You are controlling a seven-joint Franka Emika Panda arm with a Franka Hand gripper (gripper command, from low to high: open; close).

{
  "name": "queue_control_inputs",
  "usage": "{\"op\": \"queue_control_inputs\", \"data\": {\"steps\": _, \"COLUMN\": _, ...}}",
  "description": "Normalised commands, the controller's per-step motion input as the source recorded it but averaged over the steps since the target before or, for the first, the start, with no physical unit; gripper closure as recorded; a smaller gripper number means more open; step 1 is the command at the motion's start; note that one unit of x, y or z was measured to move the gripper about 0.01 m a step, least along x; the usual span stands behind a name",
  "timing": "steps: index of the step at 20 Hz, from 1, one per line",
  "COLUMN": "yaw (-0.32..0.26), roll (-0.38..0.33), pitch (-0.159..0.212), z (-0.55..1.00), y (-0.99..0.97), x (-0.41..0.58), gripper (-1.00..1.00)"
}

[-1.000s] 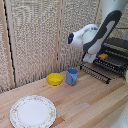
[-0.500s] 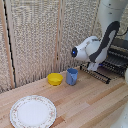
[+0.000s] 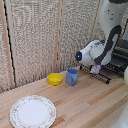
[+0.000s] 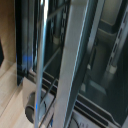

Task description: Kindly employ your clamp to softly take hold of the bread. Delicately rest it on the oven pan, verifying that it is even on the surface. Using your clamp and attentiveness, smoothly glide the pan into the oven and along the appropriate brackets, securing it in position.

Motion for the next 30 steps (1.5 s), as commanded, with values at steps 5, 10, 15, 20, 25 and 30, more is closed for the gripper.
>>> {"op": "queue_control_inputs", "data": {"steps": 5, "yaw": 0.067, "roll": 0.053, "pitch": 0.012, "z": 0.01, "y": -0.14, "x": 0.03, "gripper": 1.0}}
{"op": "queue_control_inputs", "data": {"steps": 10, "yaw": -0.005, "roll": 0.014, "pitch": -0.001, "z": 0.05, "y": -0.13, "x": 0.0, "gripper": 1.0}}
{"op": "queue_control_inputs", "data": {"steps": 15, "yaw": -0.093, "roll": -0.082, "pitch": -0.017, "z": 0.04, "y": 0.02, "x": 0.0, "gripper": 1.0}}
{"op": "queue_control_inputs", "data": {"steps": 20, "yaw": -0.144, "roll": -0.092, "pitch": 0.0, "z": 0.0, "y": 0.0, "x": -0.01, "gripper": 1.0}}
{"op": "queue_control_inputs", "data": {"steps": 25, "yaw": -0.133, "roll": -0.107, "pitch": 0.0, "z": 0.0, "y": 0.0, "x": -0.002, "gripper": 1.0}}
{"op": "queue_control_inputs", "data": {"steps": 30, "yaw": -0.182, "roll": 0.058, "pitch": 0.011, "z": 0.17, "y": -0.17, "x": 0.082, "gripper": 1.0}}
